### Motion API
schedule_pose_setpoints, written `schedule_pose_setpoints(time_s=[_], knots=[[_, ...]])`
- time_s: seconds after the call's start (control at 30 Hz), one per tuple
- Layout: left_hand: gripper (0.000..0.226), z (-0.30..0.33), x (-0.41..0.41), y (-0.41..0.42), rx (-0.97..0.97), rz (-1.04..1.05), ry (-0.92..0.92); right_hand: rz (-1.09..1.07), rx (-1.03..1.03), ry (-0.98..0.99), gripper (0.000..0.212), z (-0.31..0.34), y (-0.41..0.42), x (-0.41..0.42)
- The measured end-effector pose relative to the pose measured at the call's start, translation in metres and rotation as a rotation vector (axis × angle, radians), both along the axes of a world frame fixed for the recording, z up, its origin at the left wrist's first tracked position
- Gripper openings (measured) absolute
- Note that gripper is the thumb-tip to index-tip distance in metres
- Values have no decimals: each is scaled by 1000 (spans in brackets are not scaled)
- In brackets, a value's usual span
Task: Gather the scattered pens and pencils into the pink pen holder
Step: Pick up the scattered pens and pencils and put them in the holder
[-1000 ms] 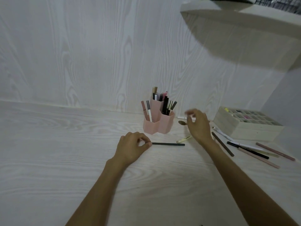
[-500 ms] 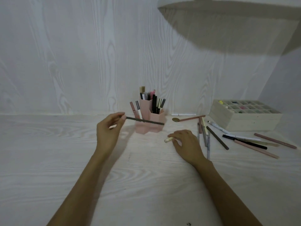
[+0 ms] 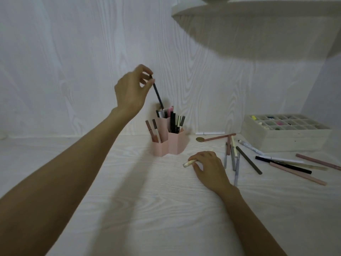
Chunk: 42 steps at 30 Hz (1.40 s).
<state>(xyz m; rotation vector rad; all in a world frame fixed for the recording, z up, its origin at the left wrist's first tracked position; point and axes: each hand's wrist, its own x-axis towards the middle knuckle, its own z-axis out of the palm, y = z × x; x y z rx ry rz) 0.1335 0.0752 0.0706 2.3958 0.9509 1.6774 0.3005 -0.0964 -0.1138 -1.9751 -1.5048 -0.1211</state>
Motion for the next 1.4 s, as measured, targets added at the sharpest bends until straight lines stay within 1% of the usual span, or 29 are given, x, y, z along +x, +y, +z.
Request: schedule_pose_setpoints(time_s=[0.1,0.2,0.27,0.33,0.37,0.43,0.47,0.53,0.57,0.6,0.63,0.67,0.77,0.83,0.93,1.0,1.03,1.07,1.13,1.17,1.2,1.27,1.3,1.33,1.4], knots=[[14,-14,15,8,2,5,216,4,-8,13,22,-1,0,0],[15,-33,26,16,-39,41,359,13,-12,21,23,0,0,1],[22,-46,29,20,-89,63,405,35,2,32,24,-1,1,1],[32,-55,32,20,-148,41,417,76,23,85,27,-2,1,1],[36,-56,34,18,-157,26,444,95,29,126,29,-3,0,0],[39,-58,36,11,-111,30,505,117,29,182,34,-2,0,0],[38,-59,35,5,-78,31,474,122,26,193,34,-2,0,0],[34,-66,30,-13,-59,1,261,125,23,167,29,-1,0,0],[30,-73,26,-24,-68,-22,166,128,23,122,25,0,0,-1],[26,-82,21,-34,-93,-43,143,131,24,69,23,1,1,-3],[24,-93,16,-43,-144,-71,192,134,23,23,22,2,2,-7],[24,-105,10,-50,-218,-108,281,142,19,-6,22,2,4,-11],[31,-142,-9,-61,-440,-230,545,170,7,2,22,4,6,-22],[34,-162,-19,-61,-525,-236,594,156,9,48,24,4,5,-25],[15,-173,-26,-61,-605,-238,503,139,-3,93,26,5,1,-27],[11,-175,-27,-62,-624,-235,458,141,22,127,27,9,-1,-28],[10,-175,-27,-63,-632,-232,444,100,65,120,27,12,-3,-25],[10,-175,-28,-65,-647,-233,419,3,123,85,26,14,-5,-21],[13,-176,-29,-69,-699,-258,312,-281,198,3,28,18,-13,-4],[12,-174,-31,-71,-729,-281,228,-398,143,-11,33,18,-19,5],[9,-169,-33,-72,-745,-316,137,-474,21,-4,39,16,-25,13],[6,-153,-37,-70,-697,-373,-25,-515,-234,37,48,8,-32,21],[8,-142,-40,-66,-662,-375,-97,-510,-283,50,49,4,-32,20],[12,-129,-42,-61,-630,-363,-158,-508,-275,43,47,2,-31,19],[20,-101,-47,-47,-548,-313,-234,-493,-193,-13,39,2,-28,16]])
